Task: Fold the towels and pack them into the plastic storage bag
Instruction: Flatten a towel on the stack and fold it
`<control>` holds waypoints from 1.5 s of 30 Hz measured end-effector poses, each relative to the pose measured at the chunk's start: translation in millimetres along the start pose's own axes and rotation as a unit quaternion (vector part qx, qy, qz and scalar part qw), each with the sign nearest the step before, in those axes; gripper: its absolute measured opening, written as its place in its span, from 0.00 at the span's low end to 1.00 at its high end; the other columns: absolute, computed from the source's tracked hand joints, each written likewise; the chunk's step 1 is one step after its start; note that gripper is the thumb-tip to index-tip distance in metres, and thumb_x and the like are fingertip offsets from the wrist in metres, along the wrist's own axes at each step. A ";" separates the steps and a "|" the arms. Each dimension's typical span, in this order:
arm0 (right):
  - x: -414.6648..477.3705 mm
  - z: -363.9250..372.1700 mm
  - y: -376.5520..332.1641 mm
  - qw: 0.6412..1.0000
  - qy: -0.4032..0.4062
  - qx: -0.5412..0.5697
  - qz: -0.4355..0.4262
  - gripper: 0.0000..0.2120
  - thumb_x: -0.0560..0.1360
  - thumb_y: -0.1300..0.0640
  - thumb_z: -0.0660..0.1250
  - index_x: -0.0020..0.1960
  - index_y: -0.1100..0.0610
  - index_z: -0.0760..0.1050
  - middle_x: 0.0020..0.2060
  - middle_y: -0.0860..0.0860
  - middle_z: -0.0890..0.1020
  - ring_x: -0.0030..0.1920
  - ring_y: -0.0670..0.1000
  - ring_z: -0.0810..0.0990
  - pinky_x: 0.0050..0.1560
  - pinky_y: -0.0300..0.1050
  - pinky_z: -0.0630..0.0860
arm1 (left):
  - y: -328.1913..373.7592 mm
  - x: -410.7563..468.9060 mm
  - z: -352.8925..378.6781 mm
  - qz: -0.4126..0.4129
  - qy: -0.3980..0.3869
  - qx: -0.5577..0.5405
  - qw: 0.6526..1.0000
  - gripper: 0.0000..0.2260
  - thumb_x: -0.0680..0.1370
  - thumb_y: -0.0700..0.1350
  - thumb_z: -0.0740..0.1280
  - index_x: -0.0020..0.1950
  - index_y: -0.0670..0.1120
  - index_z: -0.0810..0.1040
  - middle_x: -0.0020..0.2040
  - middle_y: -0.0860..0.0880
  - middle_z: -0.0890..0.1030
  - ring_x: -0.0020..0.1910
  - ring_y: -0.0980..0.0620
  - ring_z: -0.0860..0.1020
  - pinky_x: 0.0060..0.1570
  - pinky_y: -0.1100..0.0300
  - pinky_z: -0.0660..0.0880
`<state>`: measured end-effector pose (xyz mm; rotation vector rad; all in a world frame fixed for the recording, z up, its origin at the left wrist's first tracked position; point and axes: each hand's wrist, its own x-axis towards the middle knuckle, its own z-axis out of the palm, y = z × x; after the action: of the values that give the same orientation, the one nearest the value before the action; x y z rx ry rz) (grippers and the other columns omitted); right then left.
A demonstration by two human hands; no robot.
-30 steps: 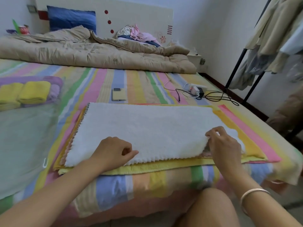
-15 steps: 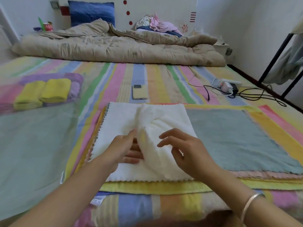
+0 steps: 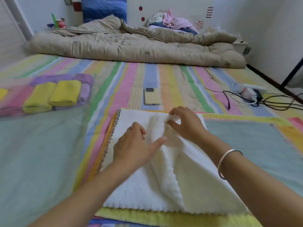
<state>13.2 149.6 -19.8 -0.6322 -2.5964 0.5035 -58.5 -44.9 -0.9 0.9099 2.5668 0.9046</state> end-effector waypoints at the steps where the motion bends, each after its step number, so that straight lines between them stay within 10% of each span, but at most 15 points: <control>1: 6.9 -2.6 -5.1 1.000 0.007 0.025 0.001 0.09 0.74 0.54 0.70 0.53 0.55 0.78 0.49 0.50 0.80 0.51 0.53 0.76 0.46 0.47 0.72 | 5.8 -8.5 0.9 0.042 0.041 0.049 0.997 0.26 0.64 0.74 0.64 0.45 0.53 0.68 0.43 0.57 0.76 0.43 0.54 0.77 0.44 0.54 0.76; 10: 48.2 18.9 -73.5 0.978 -0.046 0.203 0.032 0.03 0.73 0.56 0.68 0.41 0.50 0.77 0.37 0.42 0.81 0.43 0.46 0.79 0.47 0.43 0.75 | -24.3 -33.8 6.7 0.060 -0.042 0.022 0.997 0.11 0.71 0.52 0.66 0.34 0.49 0.68 0.31 0.53 0.74 0.36 0.51 0.75 0.34 0.56 0.70; 22: 68.8 67.6 -86.2 0.996 -0.061 0.022 0.059 0.08 0.74 0.53 0.66 0.51 0.52 0.79 0.50 0.48 0.82 0.52 0.52 0.78 0.45 0.44 0.71 | -94.4 -82.2 -42.4 -0.080 -0.183 -0.145 0.969 0.12 0.73 0.43 0.67 0.36 0.47 0.64 0.21 0.54 0.69 0.36 0.43 0.84 0.22 0.63 0.69; 31: 78.4 61.2 -75.7 0.992 -0.053 0.050 0.105 0.19 0.76 0.50 0.63 0.31 0.54 0.59 0.28 0.49 0.65 0.34 0.53 0.65 0.31 0.47 0.56 | -77.8 -60.1 -30.3 -0.051 -0.001 -0.020 0.999 0.15 0.75 0.63 0.65 0.42 0.52 0.74 0.34 0.53 0.79 0.39 0.54 0.79 0.40 0.56 0.76; 45: 108.4 97.6 -82.0 0.995 -0.071 -0.008 0.071 0.15 0.77 0.47 0.63 0.46 0.60 0.77 0.41 0.54 0.80 0.42 0.56 0.75 0.37 0.46 0.66 | -85.8 -60.4 -32.0 -0.050 0.086 0.140 0.985 0.09 0.83 0.54 0.53 0.49 0.49 0.62 0.43 0.50 0.79 0.44 0.47 0.79 0.35 0.56 0.66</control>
<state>-149.2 111.9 -33.4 -0.8190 -2.7024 0.5937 -66.7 -150.8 -28.5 0.7947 2.9128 0.6281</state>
